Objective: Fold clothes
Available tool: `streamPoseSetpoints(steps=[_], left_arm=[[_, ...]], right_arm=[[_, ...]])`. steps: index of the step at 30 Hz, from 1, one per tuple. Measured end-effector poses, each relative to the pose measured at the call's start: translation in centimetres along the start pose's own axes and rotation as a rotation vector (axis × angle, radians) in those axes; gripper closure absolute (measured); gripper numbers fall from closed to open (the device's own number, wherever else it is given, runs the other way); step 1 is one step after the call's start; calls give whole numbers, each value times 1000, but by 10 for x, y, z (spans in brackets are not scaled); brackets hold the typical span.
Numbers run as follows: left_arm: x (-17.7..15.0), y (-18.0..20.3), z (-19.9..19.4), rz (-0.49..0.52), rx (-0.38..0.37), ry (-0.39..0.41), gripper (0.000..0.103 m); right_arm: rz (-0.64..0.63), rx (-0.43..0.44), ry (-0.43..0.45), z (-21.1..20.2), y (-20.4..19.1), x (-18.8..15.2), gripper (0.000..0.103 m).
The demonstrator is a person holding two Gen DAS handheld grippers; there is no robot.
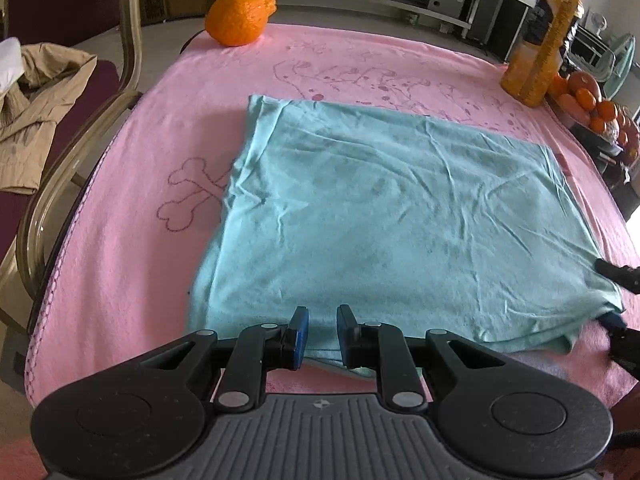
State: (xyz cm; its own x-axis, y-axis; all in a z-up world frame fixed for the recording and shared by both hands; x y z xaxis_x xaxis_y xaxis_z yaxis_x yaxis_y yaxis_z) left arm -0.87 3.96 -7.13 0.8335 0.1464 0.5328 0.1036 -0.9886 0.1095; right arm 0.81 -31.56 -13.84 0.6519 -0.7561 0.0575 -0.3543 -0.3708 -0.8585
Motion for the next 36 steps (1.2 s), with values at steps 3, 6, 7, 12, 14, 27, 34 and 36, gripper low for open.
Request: streamPoseSetpoints(steps=[3, 6, 7, 12, 14, 27, 34, 36], left_arm=[[1, -5, 0, -21, -3, -3, 85], [3, -7, 1, -36, -5, -7, 85], [3, -7, 0, -36, -6, -7, 85], [3, -10, -1, -38, -1, -4, 85], [3, -12, -1, -48, 0, -5, 85], [6, -28, 2, -59, 79, -28, 85], [3, -29, 3, 37, 136, -69, 81], [4, -31, -1, 44, 127, -88, 81]], right_arm=[[36, -47, 115, -9, 7, 10, 74], [19, -54, 47, -4, 3, 2, 69], [15, -49, 29, -2, 1, -1, 69], [-30, -38, 50, 2, -6, 10, 69], [-11, -36, 141, -7, 0, 24, 67], [-9, -5, 178, -15, 0, 43, 61], [-119, -189, 273, -28, 5, 44, 96], [-210, -248, 286, -29, -10, 39, 96]])
Point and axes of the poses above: each gripper's, at about its wrist camera, not at the fingertips, and z roughly the way its jaws point, y to its right, x to its top, the point moved 5 cm from there along z, roughly the way its jaws point, and after that the axes turned 3 degrees about -z, right-handed, at the moved point
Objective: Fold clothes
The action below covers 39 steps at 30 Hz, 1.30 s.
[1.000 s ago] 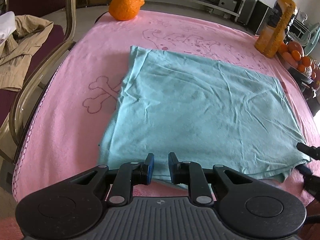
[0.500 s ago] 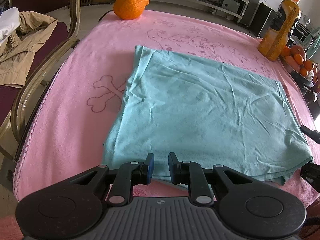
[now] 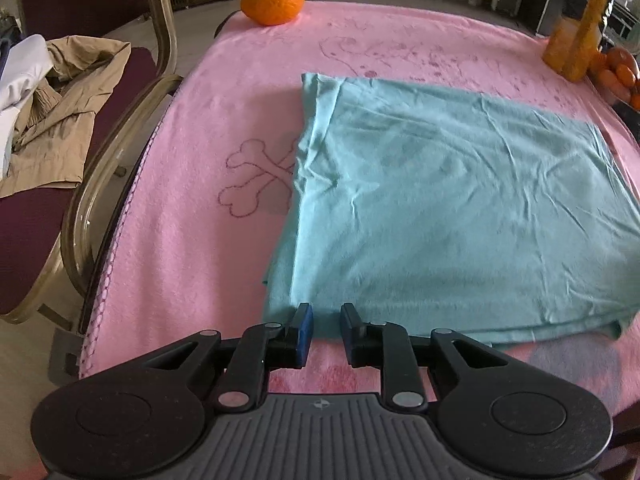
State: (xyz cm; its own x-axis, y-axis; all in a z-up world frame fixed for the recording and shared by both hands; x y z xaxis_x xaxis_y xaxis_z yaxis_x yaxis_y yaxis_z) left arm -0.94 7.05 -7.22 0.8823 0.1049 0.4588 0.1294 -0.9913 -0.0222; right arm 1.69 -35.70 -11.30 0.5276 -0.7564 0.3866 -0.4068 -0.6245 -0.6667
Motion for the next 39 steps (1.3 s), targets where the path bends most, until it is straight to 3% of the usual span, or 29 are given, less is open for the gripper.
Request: streamPoseSetpoints(steps=[5, 10, 14, 17, 20, 23, 27, 33, 39], left_arm=[[4, -14, -25, -45, -133, 9, 77], [3, -46, -38, -30, -89, 31, 74], [7, -76, -30, -104, -27, 29, 73], [5, -98, -28, -170, -4, 46, 73], [-4, -123, -25, -281, -25, 53, 73], [-9, -138, -25, -330, -39, 63, 73], [-13, -144, -24, -332, -52, 65, 73], [-11, -140, -28, -327, -73, 89, 73], [-12, -143, -27, -342, -67, 89, 73]], right_arm=[[-271, -76, 49, -20, -63, -2, 96], [-526, -125, 84, -29, -138, -32, 96], [-745, -111, 91, -13, -197, -89, 96], [-922, -40, 75, 2, -235, -145, 96], [-1135, 58, 26, 17, -260, -210, 96], [-1267, 79, -61, 38, -263, -259, 97], [-1246, 61, -123, 57, -253, -268, 97], [-1108, 63, -116, 50, -249, -239, 97], [-1224, 80, -46, 42, -263, -247, 97]])
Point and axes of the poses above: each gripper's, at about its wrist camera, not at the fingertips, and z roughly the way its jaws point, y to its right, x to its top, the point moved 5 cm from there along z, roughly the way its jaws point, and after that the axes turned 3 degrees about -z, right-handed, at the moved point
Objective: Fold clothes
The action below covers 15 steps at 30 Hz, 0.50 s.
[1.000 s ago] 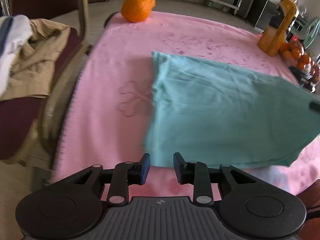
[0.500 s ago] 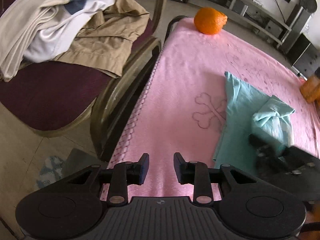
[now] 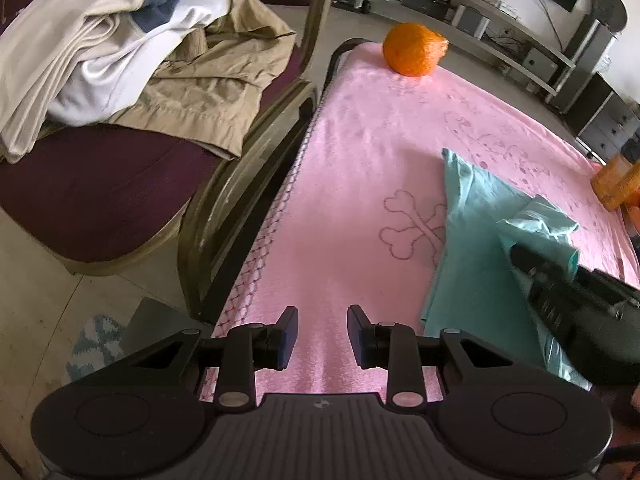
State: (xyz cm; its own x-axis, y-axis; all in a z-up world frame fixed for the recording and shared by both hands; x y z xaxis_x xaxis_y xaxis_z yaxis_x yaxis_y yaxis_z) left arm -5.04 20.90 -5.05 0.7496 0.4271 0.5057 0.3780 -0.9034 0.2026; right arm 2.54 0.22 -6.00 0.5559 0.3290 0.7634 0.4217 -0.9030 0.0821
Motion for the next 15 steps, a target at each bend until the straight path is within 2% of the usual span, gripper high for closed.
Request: streamPoseSetpoints(steps=[4, 8, 9, 10, 11, 12, 15], left_arm=[[0, -1, -1, -7, -4, 2, 73], [1, 0, 0, -7, -6, -1, 73], [1, 0, -1, -12, -14, 4, 73], [1, -1, -1, -18, -20, 8, 73], [1, 0, -2, -21, -22, 9, 73], [1, 0, -2, -24, -24, 9, 73], [1, 3, -2, -20, -26, 8, 73]], right_arm=[[-115, 48, -42, -1, -29, -3, 97], [-262, 121, -163, 11, -49, -16, 95], [-276, 162, -184, 11, -51, -20, 87], [-265, 201, -196, 7, -50, -20, 81], [-232, 234, -200, 0, -45, -19, 69], [-196, 267, -206, -7, -40, -17, 66], [-11, 332, -242, -30, -6, -4, 66]])
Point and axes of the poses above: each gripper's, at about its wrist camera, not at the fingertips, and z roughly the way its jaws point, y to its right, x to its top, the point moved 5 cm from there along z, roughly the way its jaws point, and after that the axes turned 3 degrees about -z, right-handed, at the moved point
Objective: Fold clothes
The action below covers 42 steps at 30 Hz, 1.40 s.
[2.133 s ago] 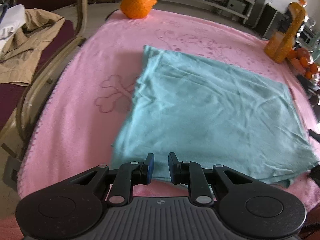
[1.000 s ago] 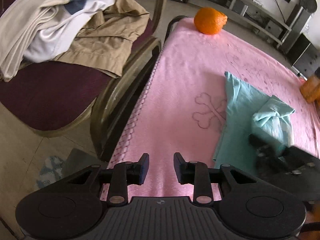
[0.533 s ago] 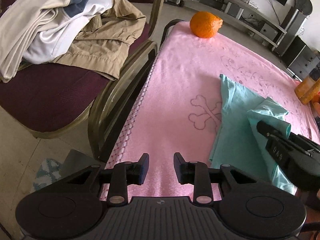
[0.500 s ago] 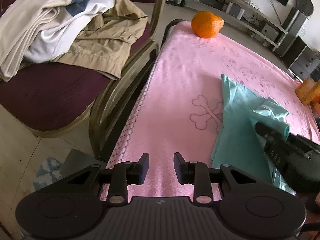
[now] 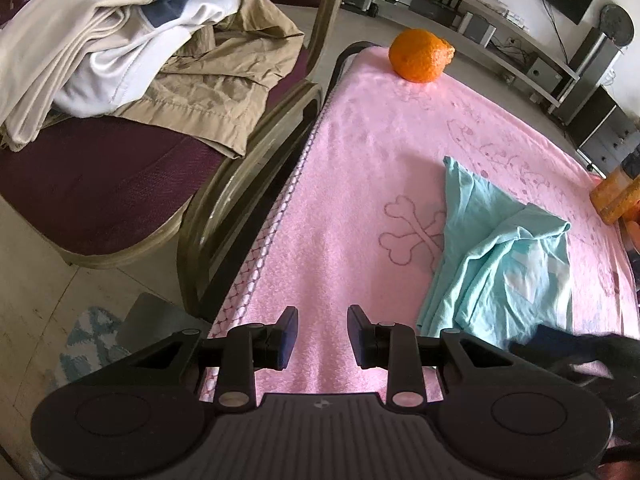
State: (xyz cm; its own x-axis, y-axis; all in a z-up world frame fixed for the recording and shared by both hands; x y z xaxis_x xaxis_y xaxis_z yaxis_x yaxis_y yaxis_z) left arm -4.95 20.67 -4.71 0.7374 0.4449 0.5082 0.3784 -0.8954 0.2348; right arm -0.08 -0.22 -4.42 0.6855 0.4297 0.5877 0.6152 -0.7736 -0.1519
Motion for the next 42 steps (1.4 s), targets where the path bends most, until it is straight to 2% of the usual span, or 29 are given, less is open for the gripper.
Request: streamPoseSetpoints(steps=[3, 7, 10, 12, 15, 19, 21, 22, 24, 27, 28, 29, 31, 33, 36, 40, 42], left_arm=[[1, 13, 2, 48, -1, -15, 73], [19, 42, 3, 154, 10, -4, 73], [37, 62, 9, 237, 53, 19, 72], [45, 65, 17, 231, 58, 16, 72], [41, 59, 24, 208, 43, -12, 72], [32, 49, 32, 184, 27, -58, 72], [32, 49, 29, 193, 32, -40, 72], [33, 48, 28, 195, 36, -32, 72], [33, 47, 28, 187, 36, -32, 72], [34, 44, 31, 167, 30, -46, 72], [34, 44, 32, 163, 31, -50, 72], [34, 43, 32, 160, 34, -51, 72], [35, 43, 31, 154, 33, -49, 72], [35, 44, 29, 144, 26, -46, 72], [34, 47, 27, 152, 17, -41, 71], [34, 45, 30, 152, 29, -51, 71], [34, 43, 31, 146, 32, -56, 71]], right_arm=[[245, 18, 60, -38, 45, 17, 64], [577, -2, 119, -57, 108, 37, 54], [683, -77, 105, -42, 136, 52, 52], [725, -89, 82, -26, 146, 61, 52], [740, -128, 41, 3, 155, 72, 52], [739, -152, -6, 43, 166, 71, 51], [727, -151, -3, 57, 166, 72, 51], [721, -150, -2, 62, 165, 72, 53], [701, -126, 24, 64, 157, 79, 74], [591, 24, 148, 53, 132, 112, 70], [543, 69, 185, 48, 123, 123, 65], [509, 61, 197, 43, 117, 132, 54], [473, -30, 145, 40, 110, 142, 52], [452, -104, 51, 45, 109, 144, 52], [395, -157, -80, 61, 106, 144, 53], [367, -193, -152, 85, 100, 147, 53], [373, -216, -185, 101, 97, 144, 50]])
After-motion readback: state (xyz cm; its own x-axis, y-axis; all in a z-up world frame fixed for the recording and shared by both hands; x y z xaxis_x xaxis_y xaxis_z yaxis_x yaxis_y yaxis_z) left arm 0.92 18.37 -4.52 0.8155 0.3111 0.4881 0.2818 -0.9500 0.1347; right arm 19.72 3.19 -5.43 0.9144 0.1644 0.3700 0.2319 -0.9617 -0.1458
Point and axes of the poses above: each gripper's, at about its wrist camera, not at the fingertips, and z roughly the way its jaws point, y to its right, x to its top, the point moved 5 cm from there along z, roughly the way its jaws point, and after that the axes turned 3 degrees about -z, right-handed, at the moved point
